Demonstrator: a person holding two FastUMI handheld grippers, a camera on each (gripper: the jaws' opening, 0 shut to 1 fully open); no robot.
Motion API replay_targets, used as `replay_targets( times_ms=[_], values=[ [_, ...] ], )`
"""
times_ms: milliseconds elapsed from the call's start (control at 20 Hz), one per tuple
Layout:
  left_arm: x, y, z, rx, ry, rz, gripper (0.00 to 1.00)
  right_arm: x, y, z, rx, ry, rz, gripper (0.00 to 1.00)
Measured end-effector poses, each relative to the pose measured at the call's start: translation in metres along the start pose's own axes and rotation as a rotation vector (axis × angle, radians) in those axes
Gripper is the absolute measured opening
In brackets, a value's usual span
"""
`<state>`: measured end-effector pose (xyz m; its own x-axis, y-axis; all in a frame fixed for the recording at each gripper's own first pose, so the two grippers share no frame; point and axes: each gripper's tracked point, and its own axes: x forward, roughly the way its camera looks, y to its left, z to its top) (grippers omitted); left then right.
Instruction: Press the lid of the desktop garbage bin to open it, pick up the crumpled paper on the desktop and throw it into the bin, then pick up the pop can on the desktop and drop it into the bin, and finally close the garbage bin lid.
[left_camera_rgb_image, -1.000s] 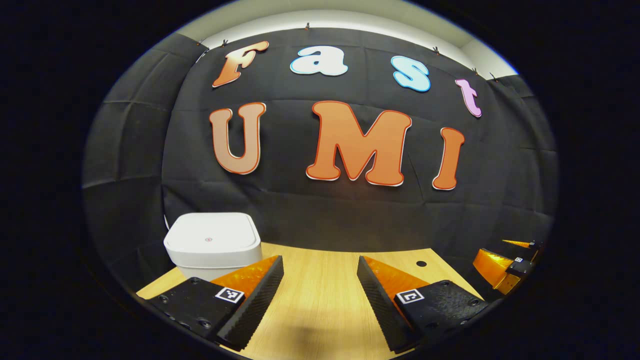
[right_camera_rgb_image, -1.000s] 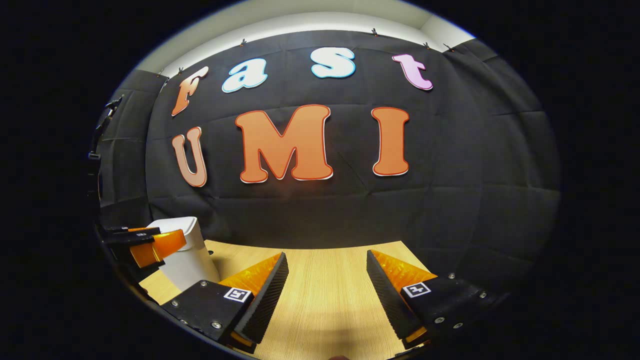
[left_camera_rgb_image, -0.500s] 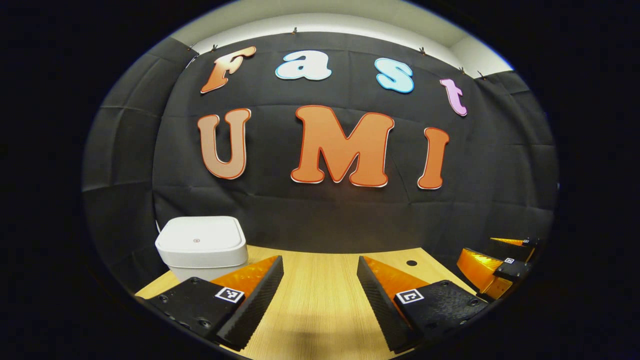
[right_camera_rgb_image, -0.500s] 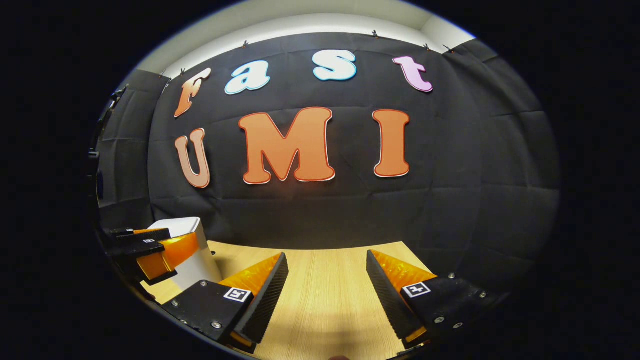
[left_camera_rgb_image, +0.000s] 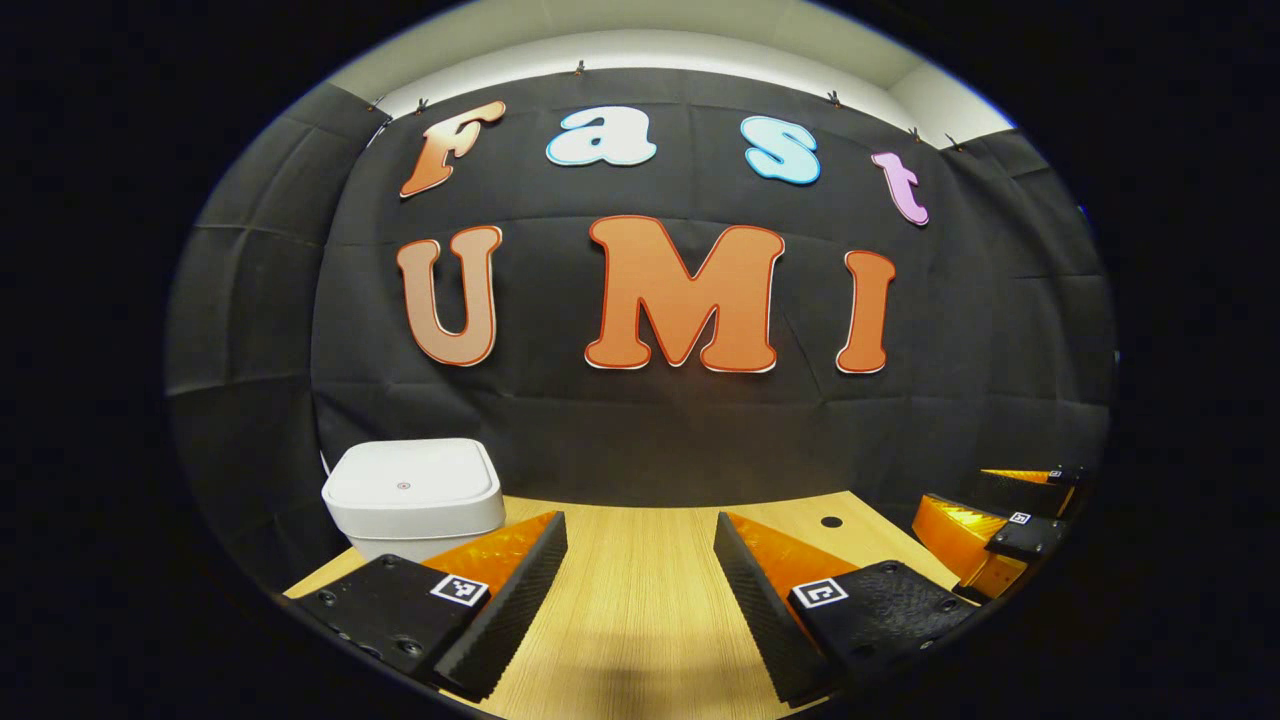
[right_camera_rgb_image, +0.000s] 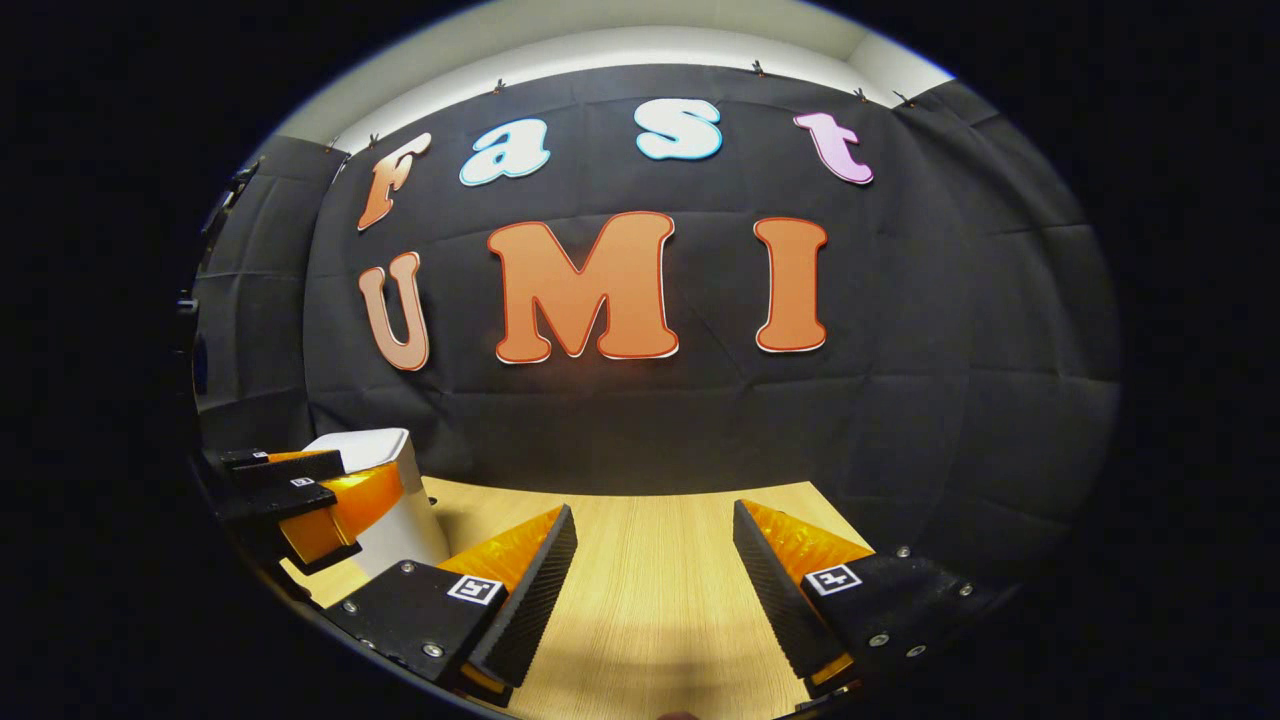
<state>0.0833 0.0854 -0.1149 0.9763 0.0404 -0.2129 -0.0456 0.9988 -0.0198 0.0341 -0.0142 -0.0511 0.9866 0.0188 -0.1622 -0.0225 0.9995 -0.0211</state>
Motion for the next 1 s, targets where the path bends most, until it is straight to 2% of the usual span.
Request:
replay_targets(
  times_ms=[1000],
  values=[
    [-0.004,-0.004,-0.012,0.040,0.007,-0.009,0.94,-0.005,0.003,-0.011,-0.004,0.024,0.009,0.94]
  ],
)
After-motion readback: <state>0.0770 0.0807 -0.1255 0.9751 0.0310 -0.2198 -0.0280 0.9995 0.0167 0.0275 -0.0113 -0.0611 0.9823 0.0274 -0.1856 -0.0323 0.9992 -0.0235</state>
